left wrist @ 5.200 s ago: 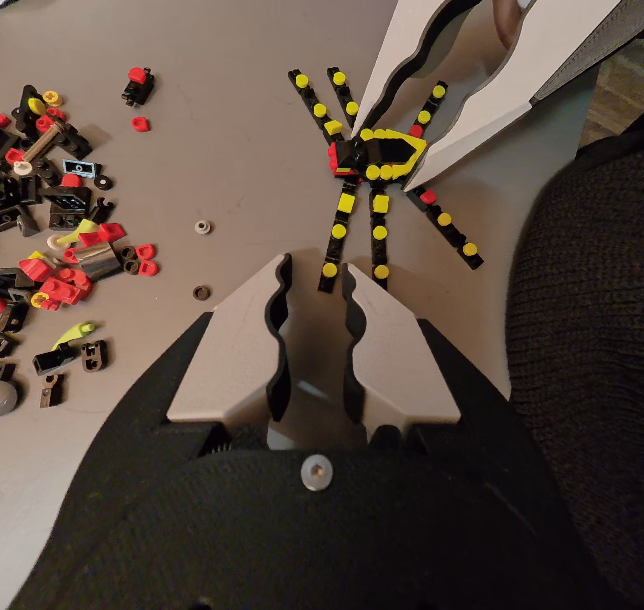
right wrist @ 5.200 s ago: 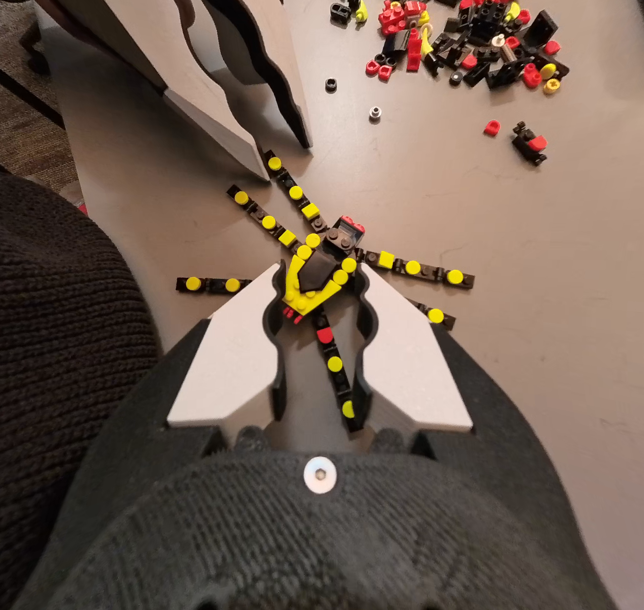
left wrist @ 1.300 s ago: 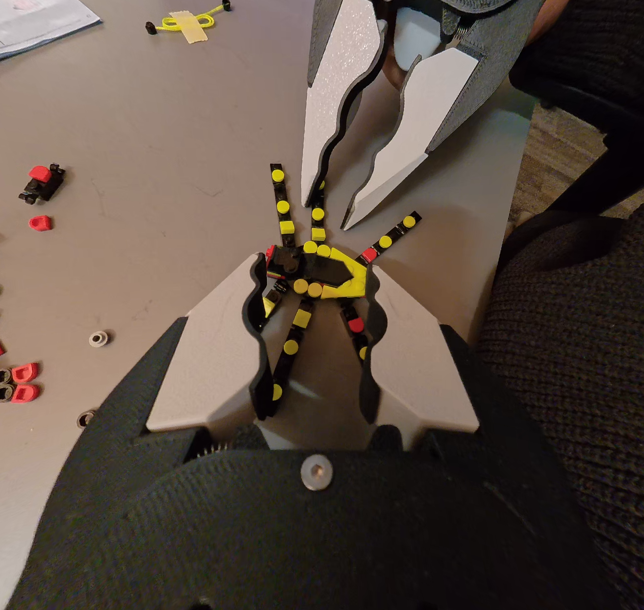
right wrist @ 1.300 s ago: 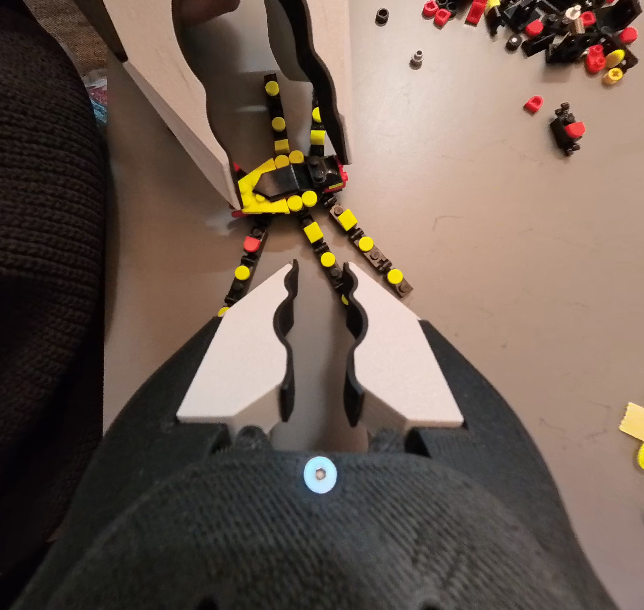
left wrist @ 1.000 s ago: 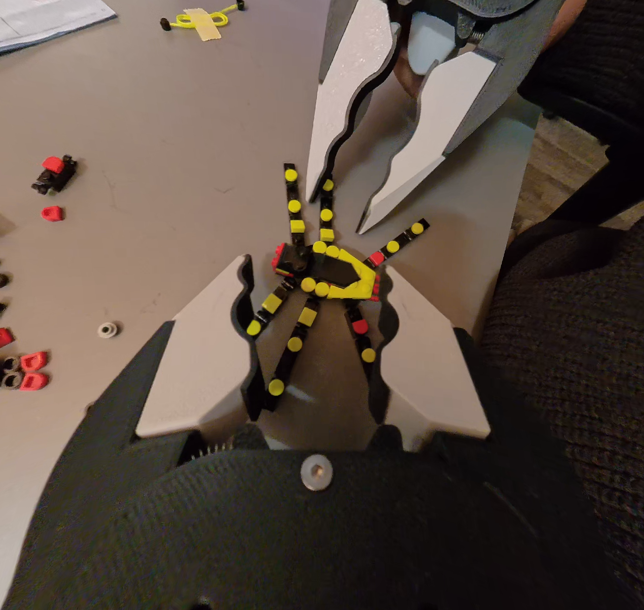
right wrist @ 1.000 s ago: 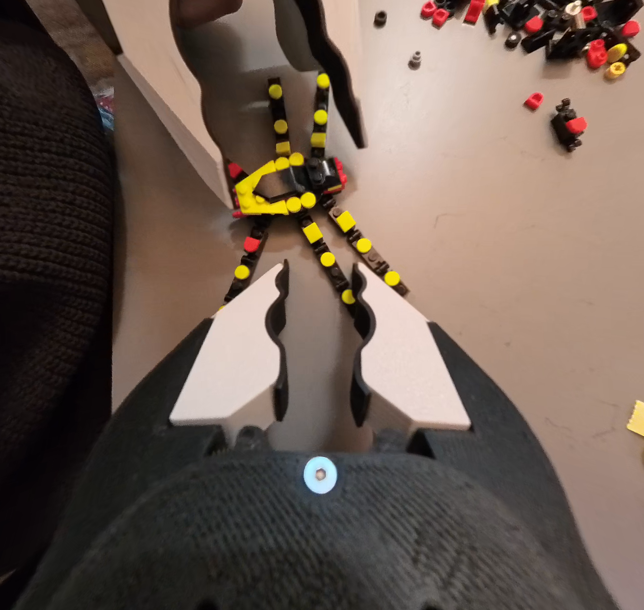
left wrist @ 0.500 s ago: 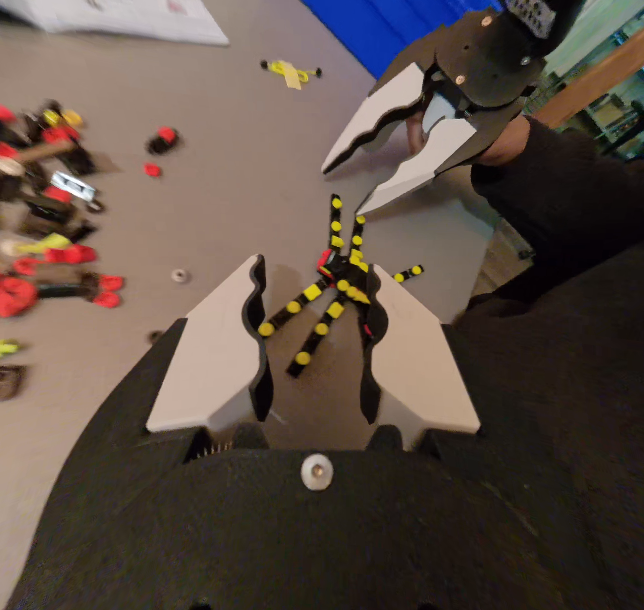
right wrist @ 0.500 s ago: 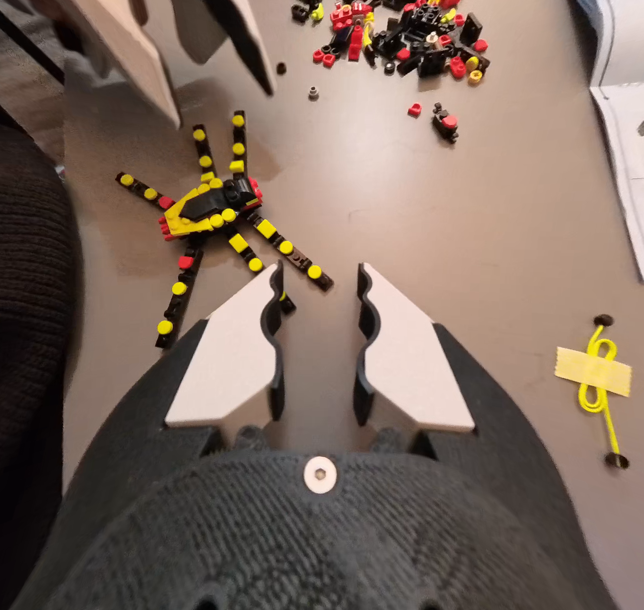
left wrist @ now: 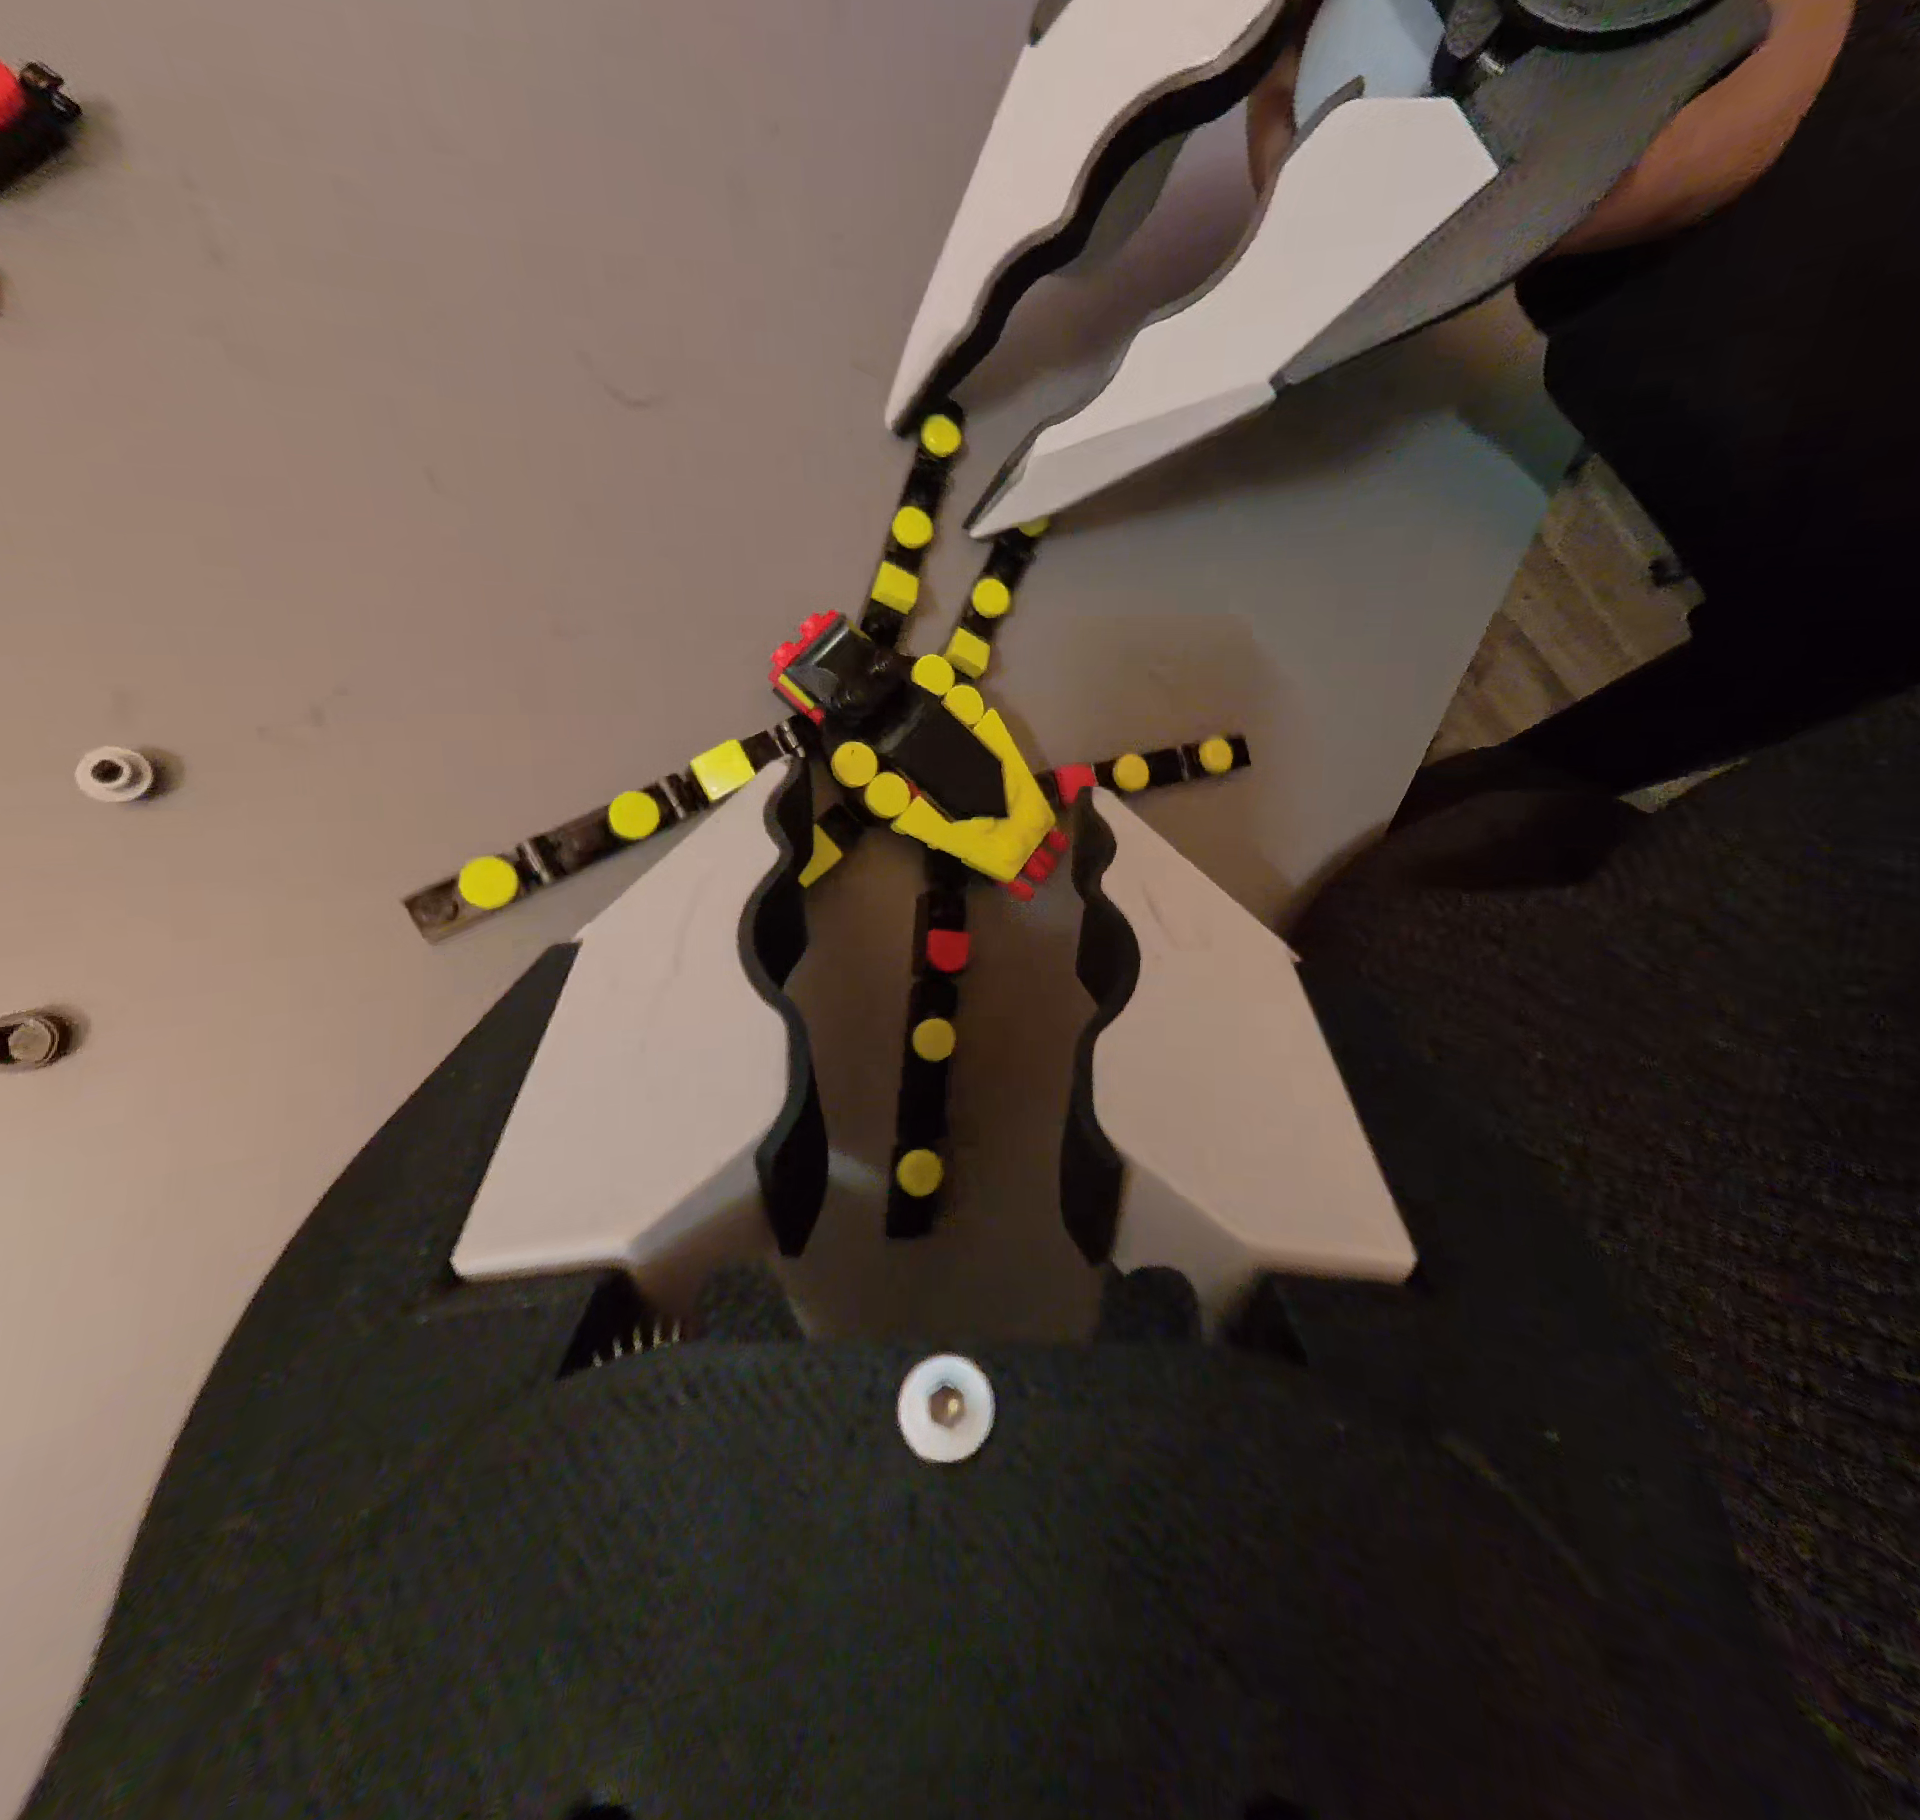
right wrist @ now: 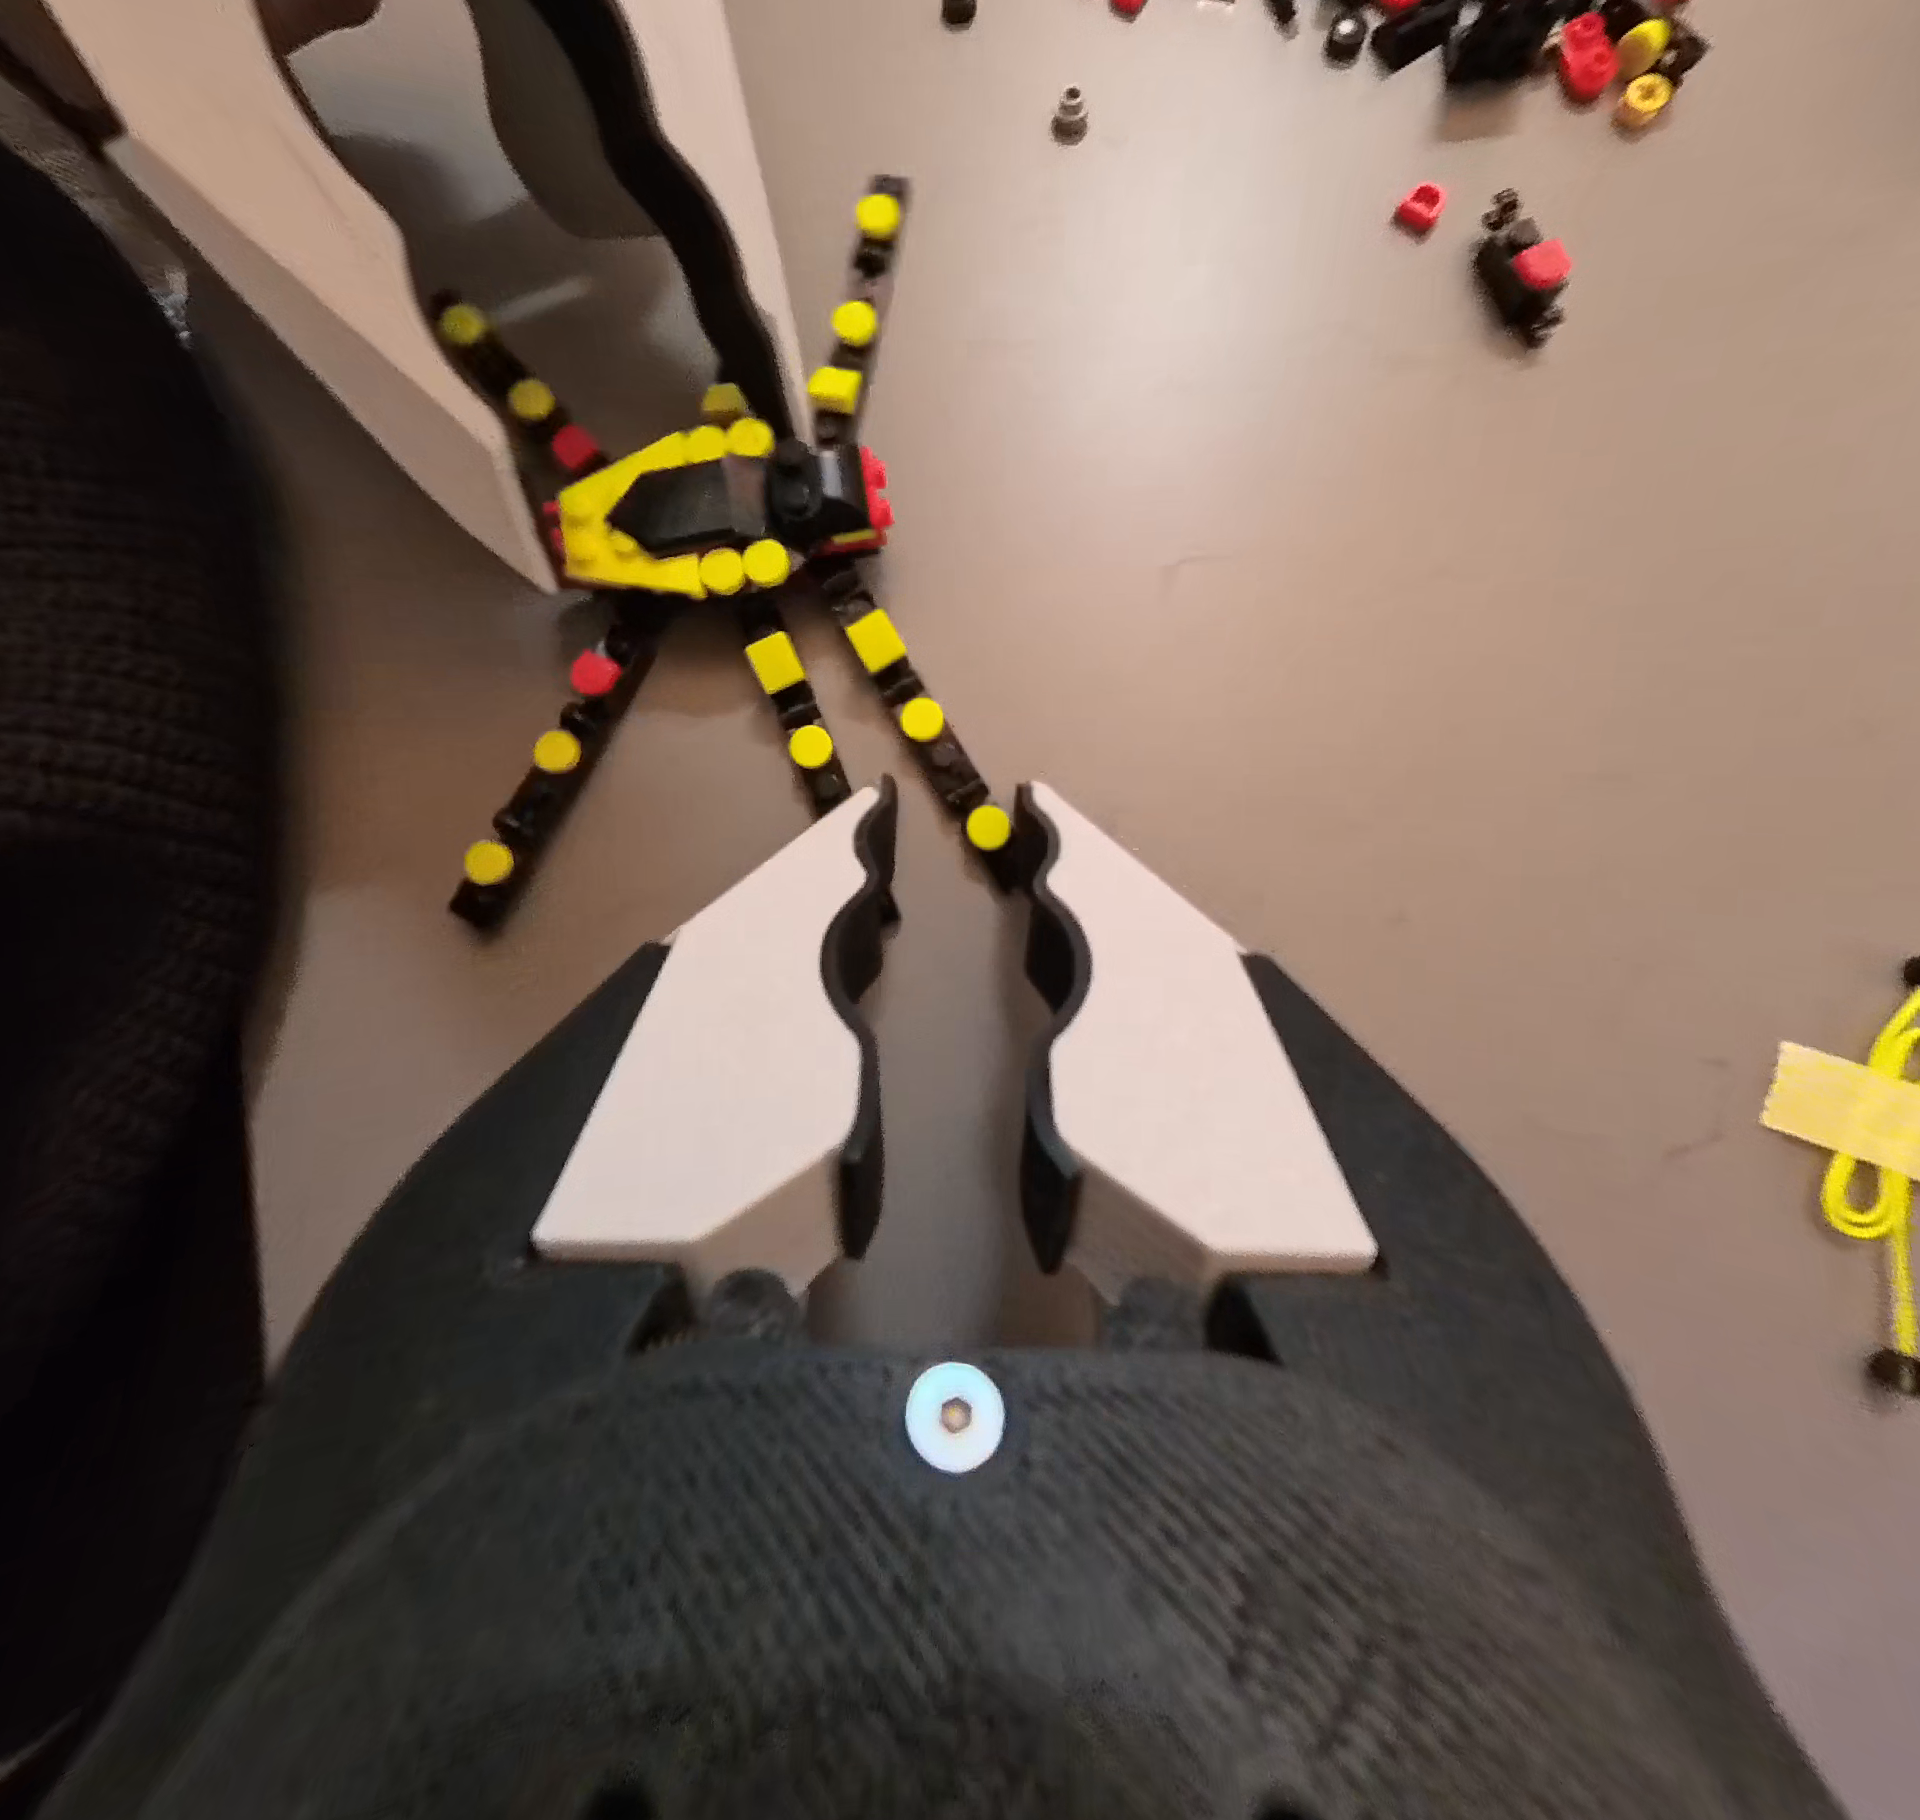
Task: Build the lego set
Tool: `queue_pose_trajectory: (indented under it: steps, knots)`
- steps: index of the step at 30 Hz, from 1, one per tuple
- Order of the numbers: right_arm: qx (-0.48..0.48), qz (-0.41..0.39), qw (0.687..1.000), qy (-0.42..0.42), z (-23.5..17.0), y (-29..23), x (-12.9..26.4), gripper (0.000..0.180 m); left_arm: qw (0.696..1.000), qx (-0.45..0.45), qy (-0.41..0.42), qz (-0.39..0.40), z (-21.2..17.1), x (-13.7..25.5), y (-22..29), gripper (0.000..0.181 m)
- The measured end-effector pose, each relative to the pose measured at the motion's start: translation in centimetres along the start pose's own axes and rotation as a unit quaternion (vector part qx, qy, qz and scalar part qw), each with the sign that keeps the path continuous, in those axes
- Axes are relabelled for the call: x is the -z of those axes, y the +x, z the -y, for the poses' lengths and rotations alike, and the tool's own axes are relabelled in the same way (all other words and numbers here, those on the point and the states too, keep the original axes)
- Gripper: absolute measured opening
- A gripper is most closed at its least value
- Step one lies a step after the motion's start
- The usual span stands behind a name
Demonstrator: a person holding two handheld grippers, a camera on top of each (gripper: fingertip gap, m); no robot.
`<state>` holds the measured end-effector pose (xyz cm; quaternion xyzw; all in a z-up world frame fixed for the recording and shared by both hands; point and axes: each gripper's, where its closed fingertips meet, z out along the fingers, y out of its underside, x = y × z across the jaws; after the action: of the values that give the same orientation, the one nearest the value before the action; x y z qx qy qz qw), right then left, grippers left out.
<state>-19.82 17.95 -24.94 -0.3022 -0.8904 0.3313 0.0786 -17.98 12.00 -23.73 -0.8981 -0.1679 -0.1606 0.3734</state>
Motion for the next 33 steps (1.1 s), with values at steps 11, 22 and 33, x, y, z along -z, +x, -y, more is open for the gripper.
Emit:
queue_pose_trajectory:
  steps: [11, 22, 33]
  knots:
    - [0.007, 0.014, 1.000, -0.010, -0.2, -1.8, 0.0, 0.020, 0.999, -0.031, 0.015, 0.036, 0.7, 0.0, -0.7, 0.049]
    - [0.033, 0.002, 0.999, -0.005, -0.1, -1.5, -0.1, 0.012, 0.997, -0.052, 0.001, 0.049, 0.1, -0.5, -0.8, 0.038]
    - [0.035, 0.003, 0.999, -0.006, 0.0, -1.4, -0.2, 0.011, 0.996, -0.067, -0.005, 0.050, 0.0, -0.4, -0.8, 0.038]
